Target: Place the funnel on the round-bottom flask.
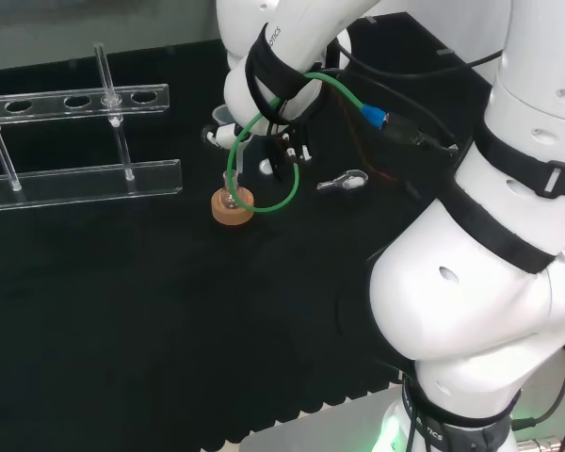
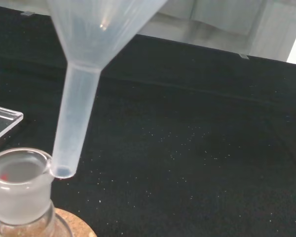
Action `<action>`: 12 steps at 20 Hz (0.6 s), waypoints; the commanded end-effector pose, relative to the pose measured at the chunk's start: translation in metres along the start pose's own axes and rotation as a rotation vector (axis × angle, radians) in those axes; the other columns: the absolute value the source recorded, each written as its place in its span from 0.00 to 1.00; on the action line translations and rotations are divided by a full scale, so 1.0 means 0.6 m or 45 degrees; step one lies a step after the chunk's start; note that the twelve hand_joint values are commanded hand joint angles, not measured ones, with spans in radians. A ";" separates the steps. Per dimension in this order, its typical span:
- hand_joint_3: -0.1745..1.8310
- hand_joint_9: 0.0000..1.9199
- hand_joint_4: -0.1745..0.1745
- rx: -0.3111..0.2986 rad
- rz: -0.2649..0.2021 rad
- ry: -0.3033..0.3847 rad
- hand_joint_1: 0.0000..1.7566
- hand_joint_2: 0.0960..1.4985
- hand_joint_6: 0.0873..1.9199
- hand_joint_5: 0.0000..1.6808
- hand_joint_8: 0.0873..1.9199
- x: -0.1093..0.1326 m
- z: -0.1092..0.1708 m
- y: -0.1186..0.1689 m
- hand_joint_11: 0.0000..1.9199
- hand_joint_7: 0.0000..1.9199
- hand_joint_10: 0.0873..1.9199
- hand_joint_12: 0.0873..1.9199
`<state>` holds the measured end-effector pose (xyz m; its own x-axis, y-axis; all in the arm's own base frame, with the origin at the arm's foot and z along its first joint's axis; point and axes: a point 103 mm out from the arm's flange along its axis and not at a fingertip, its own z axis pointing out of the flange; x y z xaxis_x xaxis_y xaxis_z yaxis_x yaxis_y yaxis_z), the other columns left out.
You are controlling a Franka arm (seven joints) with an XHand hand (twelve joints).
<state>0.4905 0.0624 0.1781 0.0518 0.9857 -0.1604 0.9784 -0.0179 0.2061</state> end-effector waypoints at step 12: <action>0.38 0.97 0.00 -0.058 -0.070 0.020 0.70 0.39 0.14 0.85 0.45 0.063 -0.022 0.008 0.90 0.89 0.43 0.47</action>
<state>0.5011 0.0932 0.1861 0.0163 0.9816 -0.1900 0.9749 0.0266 0.2210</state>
